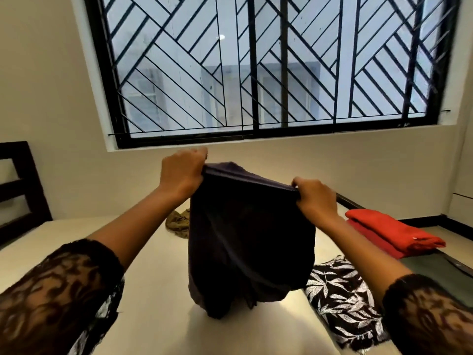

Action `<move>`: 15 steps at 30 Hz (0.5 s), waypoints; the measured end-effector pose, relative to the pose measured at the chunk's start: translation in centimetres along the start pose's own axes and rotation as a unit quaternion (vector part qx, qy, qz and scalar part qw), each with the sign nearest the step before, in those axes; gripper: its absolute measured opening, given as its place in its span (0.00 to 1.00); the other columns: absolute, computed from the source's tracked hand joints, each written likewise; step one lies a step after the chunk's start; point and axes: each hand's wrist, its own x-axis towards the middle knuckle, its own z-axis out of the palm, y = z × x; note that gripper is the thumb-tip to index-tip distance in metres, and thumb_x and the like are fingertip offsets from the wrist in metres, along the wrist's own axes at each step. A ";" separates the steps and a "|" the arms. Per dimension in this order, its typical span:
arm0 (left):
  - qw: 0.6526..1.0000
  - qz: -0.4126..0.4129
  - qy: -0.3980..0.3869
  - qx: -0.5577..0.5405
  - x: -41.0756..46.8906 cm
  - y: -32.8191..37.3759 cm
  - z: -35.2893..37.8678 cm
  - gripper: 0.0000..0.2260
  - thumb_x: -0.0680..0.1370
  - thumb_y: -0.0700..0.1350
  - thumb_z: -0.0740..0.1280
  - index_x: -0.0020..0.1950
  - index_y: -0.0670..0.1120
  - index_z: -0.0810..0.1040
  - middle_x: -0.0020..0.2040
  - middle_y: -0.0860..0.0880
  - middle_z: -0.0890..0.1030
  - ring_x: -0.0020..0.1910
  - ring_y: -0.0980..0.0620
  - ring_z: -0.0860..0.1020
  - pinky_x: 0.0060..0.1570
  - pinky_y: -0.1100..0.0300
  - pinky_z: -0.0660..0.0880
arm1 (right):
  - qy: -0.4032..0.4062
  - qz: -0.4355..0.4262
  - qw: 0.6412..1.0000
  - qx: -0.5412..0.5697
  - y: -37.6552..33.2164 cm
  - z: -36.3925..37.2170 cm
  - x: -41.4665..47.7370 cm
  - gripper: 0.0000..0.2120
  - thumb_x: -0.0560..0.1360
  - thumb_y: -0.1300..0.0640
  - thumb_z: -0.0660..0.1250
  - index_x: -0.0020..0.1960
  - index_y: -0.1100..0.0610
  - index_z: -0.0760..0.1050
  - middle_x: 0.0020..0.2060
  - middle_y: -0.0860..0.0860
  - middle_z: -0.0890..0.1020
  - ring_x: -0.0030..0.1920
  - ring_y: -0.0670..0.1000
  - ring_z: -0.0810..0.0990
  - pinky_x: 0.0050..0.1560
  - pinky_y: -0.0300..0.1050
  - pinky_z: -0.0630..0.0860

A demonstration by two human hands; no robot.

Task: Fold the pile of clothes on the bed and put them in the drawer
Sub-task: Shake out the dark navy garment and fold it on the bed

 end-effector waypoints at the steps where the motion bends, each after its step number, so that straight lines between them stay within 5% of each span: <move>1: 0.999 0.006 -0.017 0.040 -0.4 -1.0 0.0 0.11 0.75 0.40 0.64 0.57 0.45 0.73 0.51 0.45 0.79 0.50 0.41 0.77 0.37 0.54 0.68 | -0.017 0.003 0.999 -0.048 0.6 -0.9 0.5 0.08 0.77 0.62 0.59 0.54 0.58 0.74 0.48 0.58 0.80 0.47 0.60 0.79 0.38 0.44 0.64; 4: 0.993 -0.037 -0.057 0.095 -1.8 -4.5 -0.3 0.10 0.73 0.41 0.65 0.55 0.45 0.75 0.50 0.45 0.80 0.49 0.40 0.78 0.38 0.53 0.72 | -0.040 0.042 0.989 -0.133 3.1 -3.6 1.4 0.10 0.75 0.64 0.59 0.54 0.59 0.75 0.52 0.59 0.79 0.52 0.61 0.78 0.41 0.46 0.69; 9: 0.964 -0.227 -0.085 -0.109 -0.4 -6.4 -3.2 0.16 0.69 0.39 0.65 0.57 0.47 0.76 0.49 0.43 0.80 0.47 0.41 0.78 0.42 0.54 0.73 | 0.007 0.110 0.989 -0.102 4.3 -7.8 3.7 0.10 0.72 0.67 0.62 0.51 0.61 0.78 0.47 0.62 0.80 0.48 0.62 0.80 0.43 0.45 0.70; 11: 0.918 -0.269 -0.099 -0.275 1.3 -5.7 -4.8 0.12 0.71 0.35 0.62 0.53 0.43 0.76 0.46 0.41 0.79 0.40 0.42 0.80 0.34 0.55 0.78 | -0.036 0.151 0.988 -0.012 4.0 -9.8 4.9 0.05 0.72 0.67 0.65 0.47 0.64 0.78 0.36 0.59 0.82 0.37 0.57 0.83 0.42 0.44 0.76; 13: 0.854 -0.314 -0.097 -0.403 2.6 -4.8 -6.6 0.06 0.74 0.32 0.61 0.47 0.40 0.74 0.47 0.41 0.76 0.35 0.46 0.78 0.24 0.59 0.78 | -0.084 0.193 0.972 0.103 3.7 -12.0 5.6 0.00 0.72 0.68 0.67 0.42 0.66 0.76 0.25 0.57 0.80 0.24 0.53 0.81 0.30 0.44 0.79; 15: 0.773 -0.356 -0.093 -0.516 3.4 -3.9 -8.5 0.05 0.77 0.32 0.61 0.43 0.40 0.72 0.47 0.42 0.74 0.35 0.50 0.76 0.24 0.61 0.78 | -0.131 0.214 0.944 0.214 3.5 -13.9 5.9 0.03 0.74 0.70 0.64 0.43 0.66 0.75 0.22 0.56 0.80 0.22 0.51 0.80 0.23 0.41 0.77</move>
